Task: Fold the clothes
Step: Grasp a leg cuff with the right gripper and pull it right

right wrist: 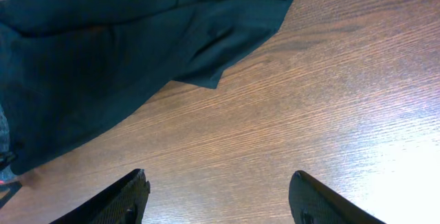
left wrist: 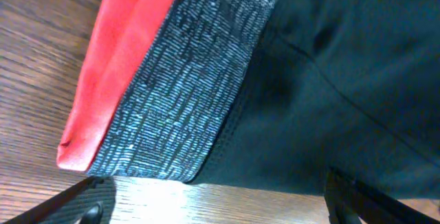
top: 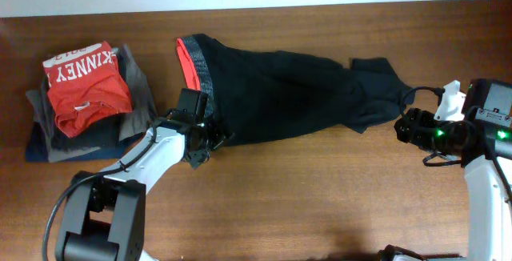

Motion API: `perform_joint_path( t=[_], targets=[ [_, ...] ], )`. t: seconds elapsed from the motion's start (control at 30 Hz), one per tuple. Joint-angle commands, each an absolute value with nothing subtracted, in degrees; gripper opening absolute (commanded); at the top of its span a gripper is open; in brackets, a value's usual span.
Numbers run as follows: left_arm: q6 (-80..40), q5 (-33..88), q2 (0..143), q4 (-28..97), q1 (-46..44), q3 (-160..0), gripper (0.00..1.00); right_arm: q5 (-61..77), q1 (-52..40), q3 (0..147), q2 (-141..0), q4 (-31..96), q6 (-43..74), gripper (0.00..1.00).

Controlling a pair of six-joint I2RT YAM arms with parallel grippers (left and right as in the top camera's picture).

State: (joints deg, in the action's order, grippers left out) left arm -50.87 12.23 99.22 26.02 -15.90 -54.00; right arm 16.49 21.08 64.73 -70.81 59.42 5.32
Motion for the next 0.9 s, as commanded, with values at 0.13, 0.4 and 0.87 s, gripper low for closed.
perform_joint_path(
  t=[0.13, 0.4, 0.87],
  targets=[
    [-51.81, 6.92, 102.21, 22.79, -15.99, -53.30, 0.52, 15.81, 21.41, 65.47, -70.65, 59.33, 4.69, 0.70],
    [-47.07, 5.91, 102.04, 24.69, -15.79, -53.30, 0.00, 15.79, 21.41, 65.43, -71.22, 59.02, 4.67, 0.71],
    [-38.68, -5.19, 95.74, 41.25, -7.01, -53.30, 0.00, 19.33, 21.41, 65.43, -80.95, 54.68, 4.71, 0.74]
  ],
)
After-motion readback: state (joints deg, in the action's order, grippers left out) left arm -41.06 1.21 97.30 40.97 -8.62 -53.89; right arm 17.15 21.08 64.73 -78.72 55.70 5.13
